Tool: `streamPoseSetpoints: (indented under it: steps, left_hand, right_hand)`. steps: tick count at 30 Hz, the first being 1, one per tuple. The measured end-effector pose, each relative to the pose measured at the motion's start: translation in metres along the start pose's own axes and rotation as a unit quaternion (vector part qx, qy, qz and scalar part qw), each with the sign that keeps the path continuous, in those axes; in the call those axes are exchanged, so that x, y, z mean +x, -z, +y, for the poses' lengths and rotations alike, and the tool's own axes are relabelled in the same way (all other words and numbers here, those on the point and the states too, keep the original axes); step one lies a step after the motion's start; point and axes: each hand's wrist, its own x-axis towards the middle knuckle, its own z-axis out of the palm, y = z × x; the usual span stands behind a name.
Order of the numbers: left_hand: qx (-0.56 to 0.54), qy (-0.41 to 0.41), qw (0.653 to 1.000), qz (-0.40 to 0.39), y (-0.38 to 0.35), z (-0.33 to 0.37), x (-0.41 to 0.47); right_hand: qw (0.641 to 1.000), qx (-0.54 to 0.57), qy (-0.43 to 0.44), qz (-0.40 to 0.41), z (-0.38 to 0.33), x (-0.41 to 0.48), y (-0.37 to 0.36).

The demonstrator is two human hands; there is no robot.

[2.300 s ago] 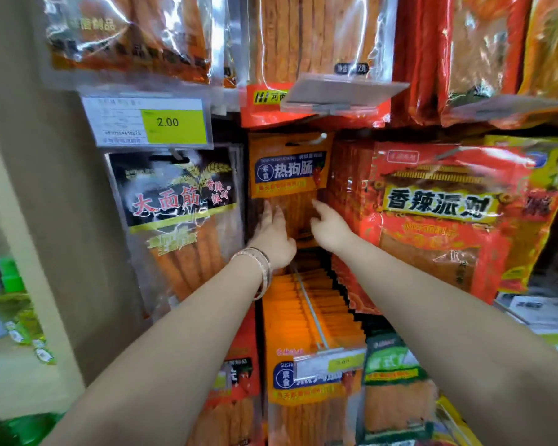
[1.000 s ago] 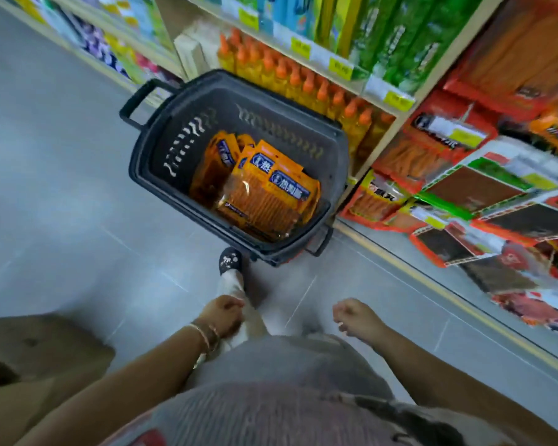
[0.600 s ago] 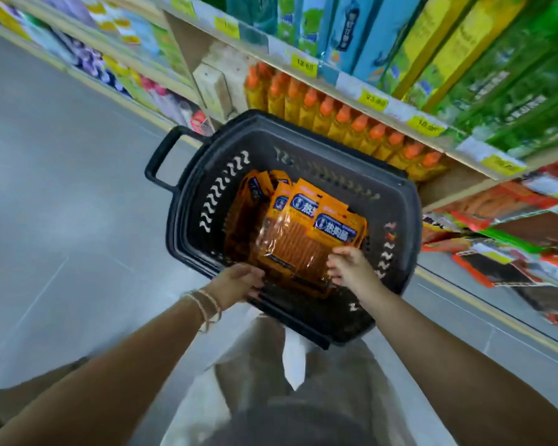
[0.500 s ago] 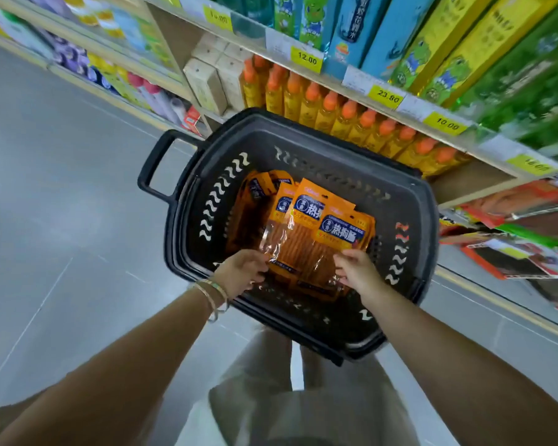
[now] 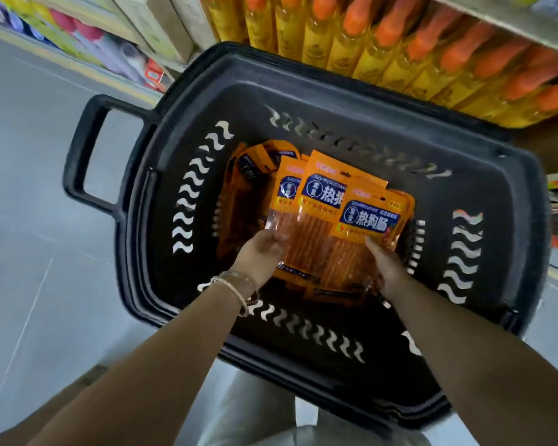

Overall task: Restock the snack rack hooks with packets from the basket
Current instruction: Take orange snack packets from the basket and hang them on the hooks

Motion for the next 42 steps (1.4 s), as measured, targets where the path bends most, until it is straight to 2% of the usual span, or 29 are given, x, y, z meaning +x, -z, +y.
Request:
streamPoseSetpoints:
  steps: [3, 7, 8, 10, 12, 15, 17, 19, 21, 22, 24, 25, 28, 30, 34, 39, 42]
  left_hand:
    - [-0.033, 0.031, 0.999, 0.007, 0.006, -0.012, -0.004]
    - [-0.012, 0.037, 0.999, 0.021, 0.013, -0.009, -0.006]
    - [-0.027, 0.035, 0.999, 0.023, 0.013, -0.007, -0.007]
    - [-0.063, 0.049, 0.997, 0.019, 0.014, 0.000, -0.010]
    - [-0.042, 0.061, 0.997, 0.012, 0.015, 0.004, -0.011]
    - [0.017, 0.063, 0.998, -0.017, 0.019, 0.009, -0.011]
    - [-0.021, 0.057, 0.997, -0.044, 0.023, 0.014, -0.012]
    - [-0.082, 0.071, 0.988, -0.110, 0.029, 0.016, -0.010]
    - [-0.092, 0.071, 0.976, -0.182, 0.037, 0.017, -0.007]
    - [-0.078, 0.064, 0.978, -0.184, 0.041, 0.018, -0.006]
    - [-0.058, 0.057, 0.990, -0.118, 0.048, 0.015, 0.000]
    - [-0.052, 0.049, 0.994, -0.077, 0.051, 0.012, 0.003]
    - [-0.080, 0.040, 0.996, -0.006, 0.056, 0.007, 0.007]
    - [-0.099, 0.042, 0.994, 0.023, 0.057, 0.005, 0.008]
    - [-0.083, 0.045, 0.994, 0.051, 0.056, -0.004, 0.008]
    - [-0.090, 0.050, 0.990, 0.092, 0.057, -0.007, -0.001]
    - [-0.092, 0.052, 0.991, 0.086, 0.058, 0.004, -0.015]
  right_hand:
    - [0.999, -0.005, 0.032, 0.036, 0.005, 0.002, 0.002]
    - [0.981, 0.004, 0.088, 0.171, 0.006, -0.026, 0.002]
    - [0.977, -0.007, 0.114, 0.179, 0.004, -0.037, 0.001]
    - [0.974, -0.042, 0.183, 0.129, -0.004, -0.059, -0.002]
    - [0.973, -0.066, 0.220, 0.040, -0.015, -0.082, -0.006]
    - [0.976, -0.067, 0.196, -0.059, -0.032, -0.111, -0.009]
    - [0.978, -0.028, 0.160, -0.128, -0.042, -0.121, -0.014]
    - [0.971, -0.017, 0.127, -0.200, -0.050, -0.127, -0.023]
    - [0.968, -0.039, 0.102, -0.225, -0.053, -0.126, -0.036]
    - [0.968, -0.043, 0.095, -0.227, -0.052, -0.124, -0.043]
    - [0.973, -0.036, 0.100, -0.207, -0.049, -0.115, -0.056]
    - [0.978, -0.034, 0.119, -0.167, -0.047, -0.107, -0.061]
    - [0.981, -0.055, 0.182, 0.041, -0.039, -0.074, -0.062]
    - [0.980, -0.069, 0.161, 0.093, -0.035, -0.051, -0.058]
    - [0.984, -0.114, 0.087, 0.103, -0.028, -0.025, -0.056]
    - [0.983, -0.087, 0.091, 0.130, -0.026, -0.036, -0.055]
    - [0.987, -0.017, 0.145, 0.065, -0.024, -0.066, -0.044]
